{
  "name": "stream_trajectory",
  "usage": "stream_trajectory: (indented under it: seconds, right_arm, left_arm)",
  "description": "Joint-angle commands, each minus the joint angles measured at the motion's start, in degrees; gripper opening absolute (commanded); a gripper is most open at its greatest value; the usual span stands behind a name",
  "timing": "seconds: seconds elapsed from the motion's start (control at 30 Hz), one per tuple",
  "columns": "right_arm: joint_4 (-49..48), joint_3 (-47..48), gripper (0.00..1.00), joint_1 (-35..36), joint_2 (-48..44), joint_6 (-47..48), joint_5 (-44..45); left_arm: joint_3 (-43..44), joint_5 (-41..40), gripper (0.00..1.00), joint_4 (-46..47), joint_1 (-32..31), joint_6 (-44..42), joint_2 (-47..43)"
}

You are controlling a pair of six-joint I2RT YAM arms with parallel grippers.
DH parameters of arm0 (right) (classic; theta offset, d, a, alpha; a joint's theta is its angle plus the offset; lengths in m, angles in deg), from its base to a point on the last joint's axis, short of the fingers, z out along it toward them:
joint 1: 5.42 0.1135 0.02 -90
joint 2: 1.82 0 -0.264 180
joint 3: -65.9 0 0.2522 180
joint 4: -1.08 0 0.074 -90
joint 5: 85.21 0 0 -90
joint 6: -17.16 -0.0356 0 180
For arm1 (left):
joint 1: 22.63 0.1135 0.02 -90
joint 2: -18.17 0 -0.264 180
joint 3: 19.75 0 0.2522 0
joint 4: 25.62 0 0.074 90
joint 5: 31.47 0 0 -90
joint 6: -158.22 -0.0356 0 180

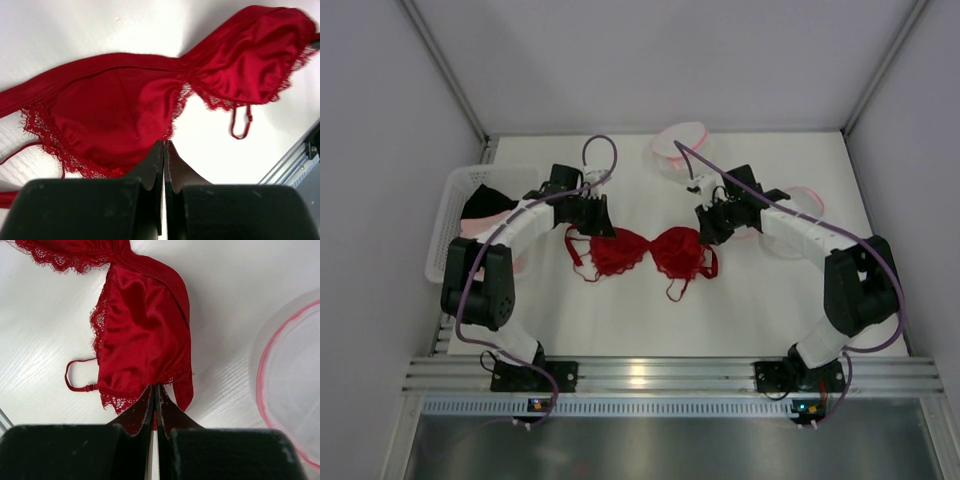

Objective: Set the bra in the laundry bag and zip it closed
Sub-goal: Adjust the bra at the center of the board.

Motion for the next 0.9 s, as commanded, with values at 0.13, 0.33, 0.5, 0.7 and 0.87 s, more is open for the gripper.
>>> stream_trajectory:
  seconds: [0.13, 0.33, 0.5, 0.7, 0.87]
  right_arm:
    - [0.4, -0.8, 0.0, -0.4, -1.3, -0.3, -1.9]
    - [3.1, -0.1, 0.0, 0.2, 2.2, 0.5, -3.6]
    - [5.7, 0.2, 0.29, 0.6, 2.1, 0.9, -3.3]
    - [10.6, -0.6, 0.65, -4.3, -4.9, 3.2, -2.9]
    - [19.9, 0.4, 0.54, -5.8, -3.8, 9.0, -6.4]
  left_arm:
    - [1.6, -7.4, 0.01, 0.1, -0.3, 0.8, 10.1]
    - [1.6, -15.5, 0.04, -3.0, -0.3, -1.8, 8.7]
    - [0.6, -14.4, 0.16, -4.5, 0.1, -4.5, 4.3]
    - [2.3, -8.6, 0.31, -4.2, 0.1, -7.8, -1.1]
    - [4.9, -6.0, 0.37, -4.1, -1.6, -11.4, -4.1]
